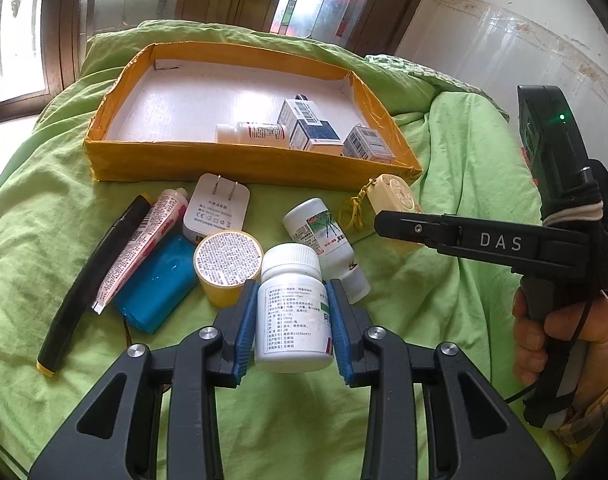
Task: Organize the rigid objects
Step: 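Lift the yellow case with the right gripper while the left lifts the white bottle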
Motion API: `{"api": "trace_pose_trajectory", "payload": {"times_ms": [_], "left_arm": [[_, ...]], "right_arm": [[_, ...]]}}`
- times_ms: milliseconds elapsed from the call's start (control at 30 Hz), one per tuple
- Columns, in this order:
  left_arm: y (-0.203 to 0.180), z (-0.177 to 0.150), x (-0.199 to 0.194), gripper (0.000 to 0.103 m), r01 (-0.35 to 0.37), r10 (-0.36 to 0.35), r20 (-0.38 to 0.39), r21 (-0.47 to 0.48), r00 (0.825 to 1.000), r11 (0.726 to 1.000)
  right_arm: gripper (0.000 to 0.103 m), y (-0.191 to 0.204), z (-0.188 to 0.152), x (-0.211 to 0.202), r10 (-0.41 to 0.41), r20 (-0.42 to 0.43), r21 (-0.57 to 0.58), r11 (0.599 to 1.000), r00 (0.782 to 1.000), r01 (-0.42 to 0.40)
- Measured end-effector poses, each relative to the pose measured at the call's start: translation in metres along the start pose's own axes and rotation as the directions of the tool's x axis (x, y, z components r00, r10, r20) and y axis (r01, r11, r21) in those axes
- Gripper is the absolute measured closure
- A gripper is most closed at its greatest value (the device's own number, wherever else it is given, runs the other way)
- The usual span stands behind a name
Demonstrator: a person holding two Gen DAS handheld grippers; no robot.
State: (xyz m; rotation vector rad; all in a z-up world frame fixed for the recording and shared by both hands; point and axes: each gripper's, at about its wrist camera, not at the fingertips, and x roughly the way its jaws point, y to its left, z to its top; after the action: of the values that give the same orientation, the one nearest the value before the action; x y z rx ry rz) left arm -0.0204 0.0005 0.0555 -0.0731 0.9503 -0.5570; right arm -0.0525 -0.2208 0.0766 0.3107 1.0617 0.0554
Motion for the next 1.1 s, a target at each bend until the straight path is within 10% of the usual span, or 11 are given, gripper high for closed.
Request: {"api": "trace_pose_trajectory", "payload": {"times_ms": [1100], "left_arm": [[0.012,0.002,-0.015,0.072,-0.006,0.008,0.049,-0.041,0.999,0.999]], "right_arm": [[0.061,0.012,-0.010,-0.023,0.021,0.079,0.003,1.000,0.997,-0.022]]}}
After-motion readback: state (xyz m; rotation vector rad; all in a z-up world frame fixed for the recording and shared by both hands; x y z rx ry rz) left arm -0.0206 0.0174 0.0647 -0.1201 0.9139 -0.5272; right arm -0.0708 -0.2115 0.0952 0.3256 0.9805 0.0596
